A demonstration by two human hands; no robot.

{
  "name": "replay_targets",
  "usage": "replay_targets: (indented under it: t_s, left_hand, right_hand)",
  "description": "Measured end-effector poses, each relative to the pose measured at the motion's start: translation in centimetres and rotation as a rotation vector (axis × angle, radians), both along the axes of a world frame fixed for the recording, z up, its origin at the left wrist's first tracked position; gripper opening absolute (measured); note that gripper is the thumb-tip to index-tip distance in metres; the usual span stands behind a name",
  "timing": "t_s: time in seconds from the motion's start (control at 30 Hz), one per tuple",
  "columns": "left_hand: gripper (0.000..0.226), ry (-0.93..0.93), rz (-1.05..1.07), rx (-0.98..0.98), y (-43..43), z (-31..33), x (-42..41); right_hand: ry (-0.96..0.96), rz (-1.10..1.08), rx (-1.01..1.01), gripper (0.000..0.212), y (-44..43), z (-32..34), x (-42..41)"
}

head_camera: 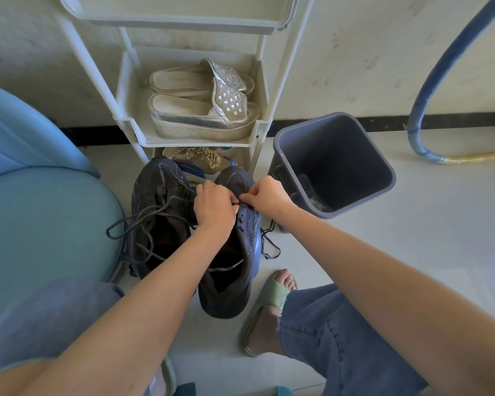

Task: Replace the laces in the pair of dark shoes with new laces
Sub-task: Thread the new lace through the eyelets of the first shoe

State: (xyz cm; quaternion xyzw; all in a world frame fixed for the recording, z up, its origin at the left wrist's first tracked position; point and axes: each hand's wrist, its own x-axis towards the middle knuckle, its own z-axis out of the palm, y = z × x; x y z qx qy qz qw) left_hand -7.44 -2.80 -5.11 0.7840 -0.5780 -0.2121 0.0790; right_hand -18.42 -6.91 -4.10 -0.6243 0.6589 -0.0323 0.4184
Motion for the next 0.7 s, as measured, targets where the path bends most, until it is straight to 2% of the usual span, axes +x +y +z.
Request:
replay_targets:
  t_s: [0.33, 0.37, 0.47, 0.5, 0.53, 0.63, 0.7]
  left_hand:
    - [0.02, -0.135, -0.037, 0.029, -0.4, -0.6, -0.5]
    - [0.02, -0.158, -0.05, 0.039, -0.4, -0.7, -0.6]
    - [0.027, -0.171, -0.104, 0.08, -0.6, -0.5, -0.8]
    - [0.031, -0.16, -0.127, 0.094, -0.6, -0.5, -0.8]
    - [0.032, -0.149, -0.158, 0.107, -0.7, -0.4, -0.7]
    - [0.03, -0.141, -0.321, 0.141, -1.1, 0.1, -0.1]
    - [0.03, -0.146, -0.403, 0.16, -1.5, 0.4, 0.5]
  right_hand:
    - [-0.044, 0.117, 0.156, 0.048, 0.4, 1.0, 0.2]
    - [-0.05, 0.135, 0.175, 0.043, 0.4, 1.1, 0.2]
    - [-0.024, 0.191, 0.219, 0.01, 0.3, 1.5, 0.3]
    - [-0.018, 0.201, 0.222, 0.008, 0.4, 1.5, 0.3]
    - [-0.014, 0.216, 0.217, 0.012, 0.4, 1.2, 0.2]
    - [0.063, 0.269, 0.105, 0.043, 0.8, 0.5, -0.2]
    - [0.067, 0.298, 0.034, 0.043, 0.8, 0.4, -0.5]
